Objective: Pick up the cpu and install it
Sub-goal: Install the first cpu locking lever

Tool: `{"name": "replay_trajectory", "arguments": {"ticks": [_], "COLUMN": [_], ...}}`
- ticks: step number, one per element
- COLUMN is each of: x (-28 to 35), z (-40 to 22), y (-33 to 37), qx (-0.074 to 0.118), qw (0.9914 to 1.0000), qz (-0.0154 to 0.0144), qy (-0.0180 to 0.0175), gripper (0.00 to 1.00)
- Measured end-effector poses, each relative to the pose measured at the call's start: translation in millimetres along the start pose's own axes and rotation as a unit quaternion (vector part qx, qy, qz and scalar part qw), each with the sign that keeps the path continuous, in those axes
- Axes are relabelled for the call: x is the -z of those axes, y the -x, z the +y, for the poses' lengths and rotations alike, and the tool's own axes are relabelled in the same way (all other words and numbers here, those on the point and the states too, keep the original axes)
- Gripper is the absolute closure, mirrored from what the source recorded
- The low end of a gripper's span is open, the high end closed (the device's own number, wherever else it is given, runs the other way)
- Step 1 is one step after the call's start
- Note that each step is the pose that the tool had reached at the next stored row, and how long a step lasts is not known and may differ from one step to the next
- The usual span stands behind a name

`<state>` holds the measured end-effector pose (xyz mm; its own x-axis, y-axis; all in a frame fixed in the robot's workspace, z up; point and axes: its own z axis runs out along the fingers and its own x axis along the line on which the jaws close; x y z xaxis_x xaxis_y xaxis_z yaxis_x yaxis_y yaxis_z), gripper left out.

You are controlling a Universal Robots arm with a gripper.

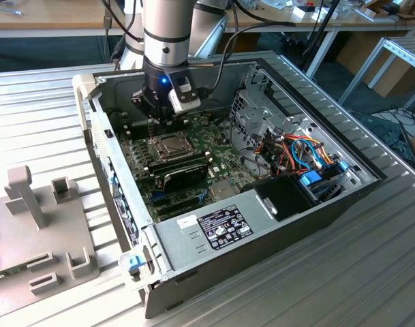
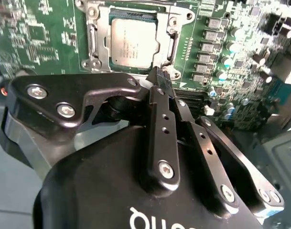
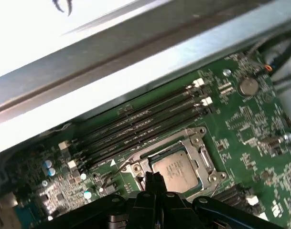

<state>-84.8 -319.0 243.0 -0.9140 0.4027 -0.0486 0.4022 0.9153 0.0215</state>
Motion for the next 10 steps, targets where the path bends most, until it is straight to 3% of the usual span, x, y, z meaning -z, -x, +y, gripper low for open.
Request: {"name": "replay_trajectory", "arguments": {"ticks": [4, 7, 9, 10], "x": [0.0, 0.0, 0.0, 0.0], "z": [0.0, 0.0, 0.0, 0.0], "y": [0.0, 0.0, 0.0, 0.0], "qx": [0.041, 0.076, 0.101, 0.104], "qw": [0.99915, 0.9971, 0.9948, 0.99451], "qz": [0.0009, 0.0023, 0.0049, 0.0051], "qy": [0.002, 0.0054, 0.0129, 0.0134], "gripper": [0.89, 0.89, 0.89, 0.89]}}
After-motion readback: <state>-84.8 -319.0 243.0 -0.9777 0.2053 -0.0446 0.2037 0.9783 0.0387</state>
